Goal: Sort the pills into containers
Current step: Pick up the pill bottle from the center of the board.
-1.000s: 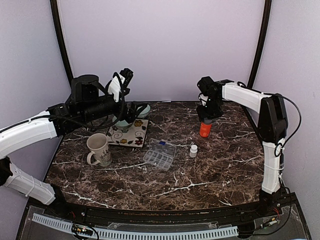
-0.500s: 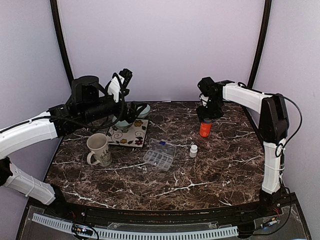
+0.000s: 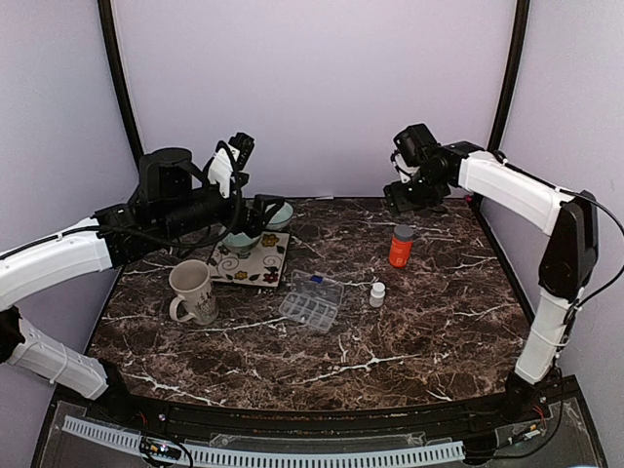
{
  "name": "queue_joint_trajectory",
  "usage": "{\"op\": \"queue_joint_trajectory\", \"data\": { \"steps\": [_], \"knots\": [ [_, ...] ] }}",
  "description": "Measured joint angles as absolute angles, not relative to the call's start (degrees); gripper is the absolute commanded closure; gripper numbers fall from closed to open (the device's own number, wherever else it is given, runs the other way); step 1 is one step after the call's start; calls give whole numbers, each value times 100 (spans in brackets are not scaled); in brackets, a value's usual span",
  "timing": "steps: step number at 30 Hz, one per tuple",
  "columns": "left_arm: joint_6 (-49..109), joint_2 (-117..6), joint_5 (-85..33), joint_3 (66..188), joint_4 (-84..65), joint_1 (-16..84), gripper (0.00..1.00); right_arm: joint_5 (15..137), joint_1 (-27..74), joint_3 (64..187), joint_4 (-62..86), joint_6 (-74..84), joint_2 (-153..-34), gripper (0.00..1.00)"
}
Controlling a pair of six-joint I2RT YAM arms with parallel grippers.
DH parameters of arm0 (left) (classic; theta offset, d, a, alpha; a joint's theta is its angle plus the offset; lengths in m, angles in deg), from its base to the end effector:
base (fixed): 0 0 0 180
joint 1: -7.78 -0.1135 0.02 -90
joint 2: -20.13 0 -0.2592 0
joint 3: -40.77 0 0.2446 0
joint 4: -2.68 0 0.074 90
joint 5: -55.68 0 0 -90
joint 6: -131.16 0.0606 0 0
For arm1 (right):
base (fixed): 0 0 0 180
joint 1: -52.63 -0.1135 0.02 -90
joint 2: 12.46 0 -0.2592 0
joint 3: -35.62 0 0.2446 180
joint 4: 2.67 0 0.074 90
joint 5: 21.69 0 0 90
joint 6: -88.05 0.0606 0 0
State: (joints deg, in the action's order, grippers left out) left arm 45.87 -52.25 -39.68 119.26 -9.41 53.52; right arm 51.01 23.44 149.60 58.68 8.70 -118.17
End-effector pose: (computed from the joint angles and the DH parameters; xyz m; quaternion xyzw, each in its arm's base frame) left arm 0.2262 -0.2240 0.3726 0.2880 0.6848 -0.2017 0.6383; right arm 0.3680 0.1849 0.2928 -0.1041 0.9332 -0.0275 0.3429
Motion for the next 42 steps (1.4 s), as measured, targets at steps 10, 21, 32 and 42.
{"op": "queue_joint_trajectory", "data": {
  "steps": [10,21,32,42],
  "knots": [
    [4530,-5227,-3964,11821,-895,5332,1,5118,1214,14141,5835,1097,-11229,38],
    [4517,-5304,-3923,11779,-807,5330,1,5798,1035,13441,5999,1609,-11258,38],
    [4513,-5317,-3914,11775,-770,5325,1,6399,1035,13238,5975,1657,-11575,40],
    [4497,-5330,-3861,11771,-772,5325,1,6513,1079,13190,5958,1659,-11876,45]
  ]
}}
